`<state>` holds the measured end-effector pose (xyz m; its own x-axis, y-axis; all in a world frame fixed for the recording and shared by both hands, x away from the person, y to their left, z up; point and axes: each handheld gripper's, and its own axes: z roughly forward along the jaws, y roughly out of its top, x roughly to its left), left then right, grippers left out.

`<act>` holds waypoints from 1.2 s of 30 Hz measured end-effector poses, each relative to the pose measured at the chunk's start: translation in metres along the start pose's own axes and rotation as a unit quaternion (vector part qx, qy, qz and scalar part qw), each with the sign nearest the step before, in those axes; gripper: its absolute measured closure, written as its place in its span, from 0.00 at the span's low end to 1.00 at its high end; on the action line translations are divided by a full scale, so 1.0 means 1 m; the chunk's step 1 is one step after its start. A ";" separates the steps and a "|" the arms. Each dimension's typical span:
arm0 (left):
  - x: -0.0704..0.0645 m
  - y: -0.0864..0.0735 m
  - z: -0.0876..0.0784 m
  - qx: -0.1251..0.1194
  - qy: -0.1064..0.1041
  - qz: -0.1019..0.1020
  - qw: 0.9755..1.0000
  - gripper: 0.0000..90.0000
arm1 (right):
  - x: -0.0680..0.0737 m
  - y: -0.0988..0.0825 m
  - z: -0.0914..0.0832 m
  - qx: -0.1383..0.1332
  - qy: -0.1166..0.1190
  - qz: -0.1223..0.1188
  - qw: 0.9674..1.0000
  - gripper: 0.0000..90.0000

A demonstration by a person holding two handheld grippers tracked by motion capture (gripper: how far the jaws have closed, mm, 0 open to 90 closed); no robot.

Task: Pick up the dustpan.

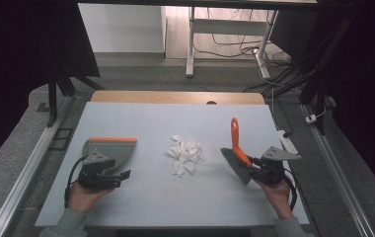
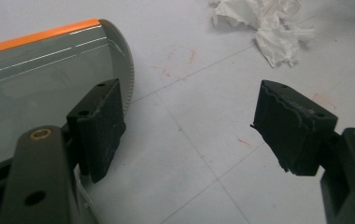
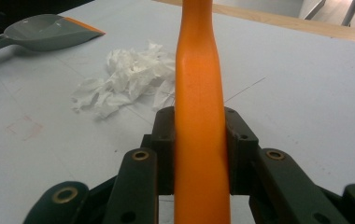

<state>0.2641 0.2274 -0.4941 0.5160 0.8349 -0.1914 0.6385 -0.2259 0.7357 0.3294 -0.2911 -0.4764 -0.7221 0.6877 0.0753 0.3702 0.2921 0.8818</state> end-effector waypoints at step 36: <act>-0.012 0.015 -0.019 0.001 -0.019 0.021 1.000 0.26 | 0.005 0.001 -0.004 -0.012 -0.009 0.002 1.000 0.78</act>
<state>0.2568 0.2237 -0.4687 0.5634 0.8052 -0.1849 0.6171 -0.2613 0.7423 0.3235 -0.2897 -0.4728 -0.7102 0.7003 0.0718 0.3598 0.2733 0.8921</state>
